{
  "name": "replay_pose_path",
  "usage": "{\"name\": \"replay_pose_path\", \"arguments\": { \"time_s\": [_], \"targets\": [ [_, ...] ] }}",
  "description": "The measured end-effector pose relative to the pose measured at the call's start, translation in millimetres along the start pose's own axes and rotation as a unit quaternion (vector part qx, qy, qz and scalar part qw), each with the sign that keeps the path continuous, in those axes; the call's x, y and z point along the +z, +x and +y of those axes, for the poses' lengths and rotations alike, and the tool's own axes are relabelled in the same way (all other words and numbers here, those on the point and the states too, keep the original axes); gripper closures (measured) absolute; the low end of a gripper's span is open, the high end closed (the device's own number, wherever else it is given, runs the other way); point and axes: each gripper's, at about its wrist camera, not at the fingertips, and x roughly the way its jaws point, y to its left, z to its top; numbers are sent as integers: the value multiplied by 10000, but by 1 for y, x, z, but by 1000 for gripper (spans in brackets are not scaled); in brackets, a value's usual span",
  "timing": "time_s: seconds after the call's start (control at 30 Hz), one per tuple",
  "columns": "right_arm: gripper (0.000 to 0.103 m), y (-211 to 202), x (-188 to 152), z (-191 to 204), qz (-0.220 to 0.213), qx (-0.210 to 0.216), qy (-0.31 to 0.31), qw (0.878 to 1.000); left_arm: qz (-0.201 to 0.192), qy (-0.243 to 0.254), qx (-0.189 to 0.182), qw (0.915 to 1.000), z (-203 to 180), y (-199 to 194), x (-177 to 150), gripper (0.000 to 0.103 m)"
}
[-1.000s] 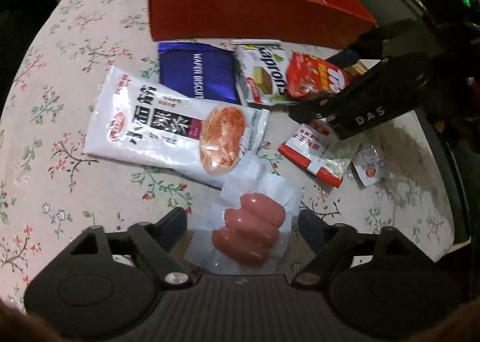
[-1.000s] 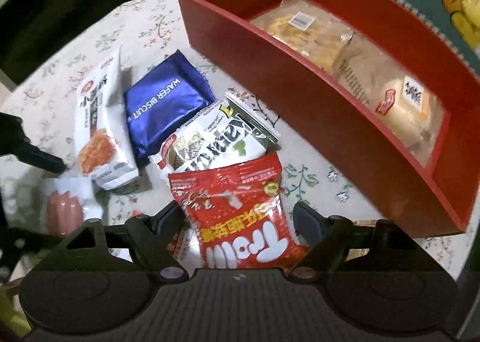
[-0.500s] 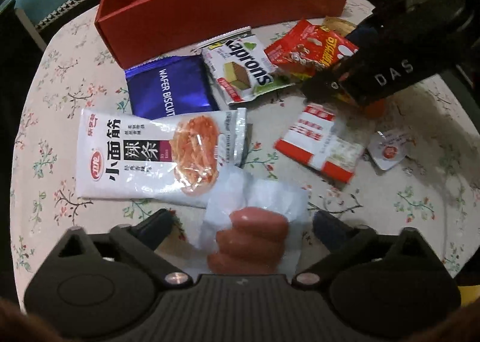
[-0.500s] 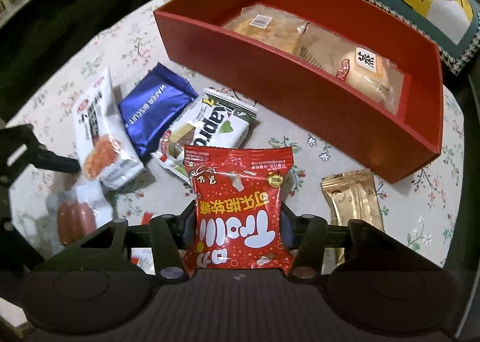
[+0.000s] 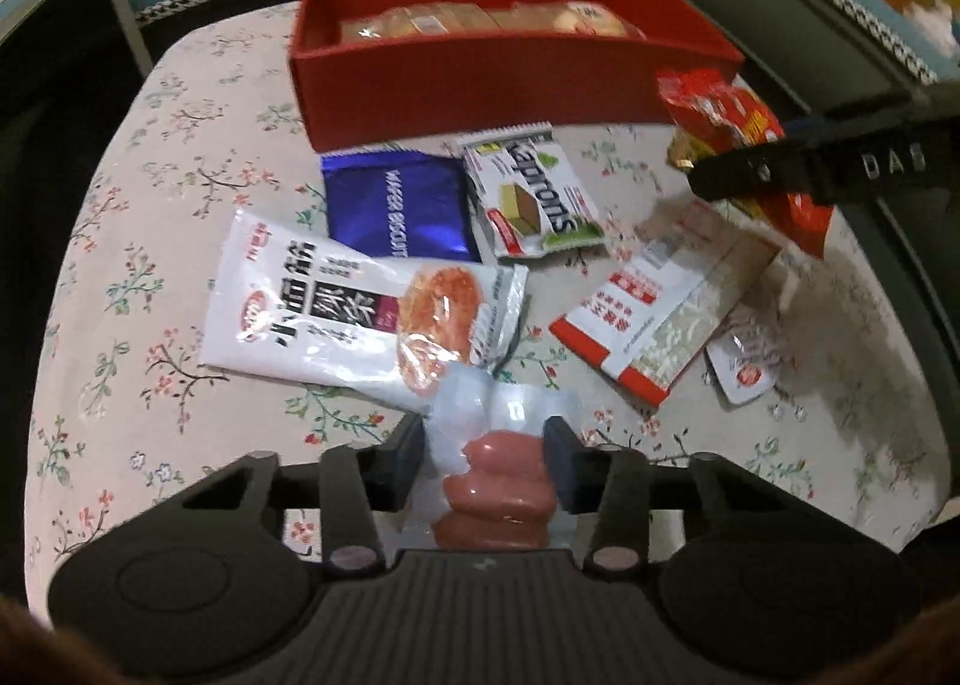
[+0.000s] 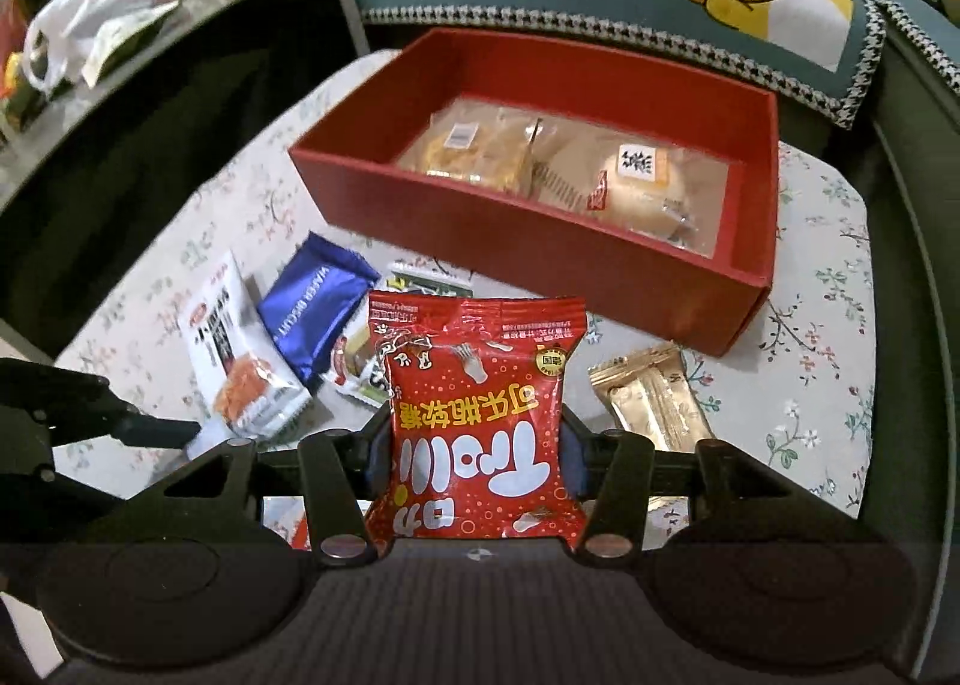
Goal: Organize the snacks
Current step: 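Close the left tool on the sausage pack while the right tool grasps the Trolli bag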
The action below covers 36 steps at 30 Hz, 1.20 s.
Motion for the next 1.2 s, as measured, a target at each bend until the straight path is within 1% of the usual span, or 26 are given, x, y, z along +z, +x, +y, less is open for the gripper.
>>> {"name": "replay_pose_path", "arguments": {
  "time_s": [0.1, 0.13, 0.2, 0.23, 0.33, 0.4, 0.47, 0.5, 0.53, 0.63, 0.7, 0.77, 0.8, 0.9, 0.97, 1.07, 1.17, 1.2],
  "targets": [
    [44, -3, -1, -1, -43, 7, 72, 10000, -18, -108, -65, 9999, 4, -2, 1, 15],
    [44, -4, -1, -1, -54, 0, 97, 9999, -43, -139, -38, 9999, 5, 0, 1, 13],
    [44, -6, -3, 0, -54, 8, 122, 9999, 47, -104, -117, 9999, 2, 5, 4, 6],
    [43, -6, -4, 1, -58, 8, 126, 9999, 118, -82, -147, 9998, -1, 7, 3, 0],
    [43, -6, -5, 1, -52, 36, 117, 9999, 124, 132, -5, 9998, -10, 12, 1, 0],
    [43, -6, -5, 0, -49, 68, 108, 9999, 76, 91, 196, 9997, -14, 20, 3, 0],
    [43, -6, -5, -1, -32, 71, 116, 9999, 144, 52, 244, 9996, -15, 33, 3, 0],
    [43, -6, -5, -2, -31, 79, 119, 9999, 132, 259, 416, 9987, -21, 37, 2, 0],
    [43, -7, -5, -2, -34, 87, 116, 9999, 84, 396, 473, 9981, -26, 36, 0, 0],
    [43, -10, -5, -1, -68, 107, 91, 9999, 184, 317, 379, 9986, -26, 28, -3, 0],
    [43, -12, -4, -1, -105, 124, 88, 9998, 166, 131, 377, 9991, -23, 22, -4, 0],
    [43, -14, -4, 0, -149, 131, 74, 9998, 126, -132, 335, 9993, -16, 17, -5, 6],
    [43, -15, -4, 0, -172, 148, 67, 9997, 94, -262, 295, 9992, -13, 13, -5, 6],
    [43, -18, -3, 3, -235, 170, 41, 9996, 3, -433, 232, 9988, -8, 4, -6, 12],
    [43, -21, -3, 3, -279, 183, 42, 9994, -91, -551, 175, 9983, -5, -2, -5, 18],
    [43, -24, -2, 4, -327, 191, 44, 9993, -162, -622, 185, 9978, 1, -9, -5, 19],
    [43, -25, -1, 3, -356, 206, 45, 9991, -105, -688, 187, 9974, 5, -8, -8, 18],
    [43, -26, -1, 3, -361, 214, 40, 9991, -76, -729, 213, 9971, 6, -8, -9, 16]
  ]
}}
